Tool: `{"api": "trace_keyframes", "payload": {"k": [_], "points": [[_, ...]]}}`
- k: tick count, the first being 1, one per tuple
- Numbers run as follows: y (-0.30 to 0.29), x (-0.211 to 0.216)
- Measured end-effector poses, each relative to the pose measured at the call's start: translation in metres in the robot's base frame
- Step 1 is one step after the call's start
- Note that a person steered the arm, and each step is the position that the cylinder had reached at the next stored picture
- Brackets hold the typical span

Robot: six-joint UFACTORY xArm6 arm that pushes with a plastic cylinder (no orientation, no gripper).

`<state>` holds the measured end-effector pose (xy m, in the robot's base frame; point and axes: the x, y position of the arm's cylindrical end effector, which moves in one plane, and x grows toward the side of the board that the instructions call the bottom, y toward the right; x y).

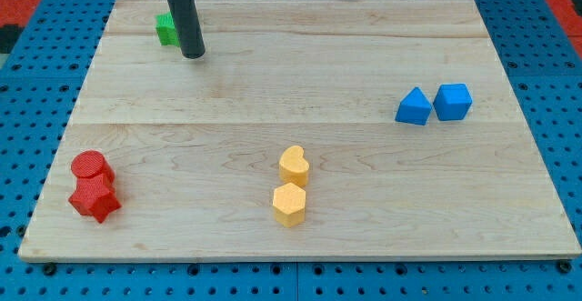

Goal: Move your arm to the center left

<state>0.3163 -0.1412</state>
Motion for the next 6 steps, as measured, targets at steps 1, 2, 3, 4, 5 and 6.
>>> {"api": "trace_keyframes", "payload": {"k": [1,2,3,4,5,6], "points": [[0.0,-0.0043],[0.0,-0.0049],[0.0,-0.0082],[0.0,-0.0082],[-0.0057,-0.0097],[-0.0057,-0.0098]]}}
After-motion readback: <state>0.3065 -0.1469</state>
